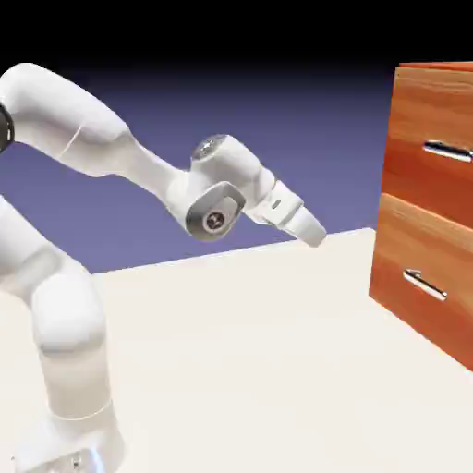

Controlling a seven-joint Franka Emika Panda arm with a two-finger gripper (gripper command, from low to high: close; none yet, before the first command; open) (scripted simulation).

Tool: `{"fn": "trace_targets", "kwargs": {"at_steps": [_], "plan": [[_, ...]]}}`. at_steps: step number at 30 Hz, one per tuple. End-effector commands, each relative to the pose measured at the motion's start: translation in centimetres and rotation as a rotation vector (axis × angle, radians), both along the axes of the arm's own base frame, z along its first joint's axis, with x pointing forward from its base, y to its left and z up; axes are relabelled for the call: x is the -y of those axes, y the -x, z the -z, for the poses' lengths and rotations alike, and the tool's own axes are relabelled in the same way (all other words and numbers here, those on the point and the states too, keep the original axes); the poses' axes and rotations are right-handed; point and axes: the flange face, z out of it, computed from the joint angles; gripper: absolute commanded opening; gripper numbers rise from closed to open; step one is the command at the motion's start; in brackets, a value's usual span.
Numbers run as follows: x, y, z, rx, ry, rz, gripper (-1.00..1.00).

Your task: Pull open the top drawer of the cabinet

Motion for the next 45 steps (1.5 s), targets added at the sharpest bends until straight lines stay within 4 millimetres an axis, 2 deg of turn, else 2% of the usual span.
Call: {"fn": "trace_targets", "kwargs": {"at_steps": [1, 7, 13, 18, 23, 28, 34, 39, 45], "plan": [[0.4, -0.3, -1.2, 0.024, -0.012, 0.028, 0.0], [1.9, -1.7, -7.8, 0.164, -0.091, 0.173, 0.0], [2.1, -2.8, -13.4, 0.296, -0.178, 0.278, 0.0], [1.4, -3.8, -16.9, 0.394, -0.256, 0.338, 0.0], [0.1, -5.2, -19.2, 0.477, -0.342, 0.377, 0.0], [-1.5, -7.3, -20.4, 0.543, -0.437, 0.401, 0.0], [-3.4, -10.6, -20.2, 0.595, -0.567, 0.418, 0.0], [-4.7, -13.9, -18.8, 0.618, -0.689, 0.429, 0.0], [-5.8, -18.3, -16.0, 0.626, -0.858, 0.448, 0.0]]}}
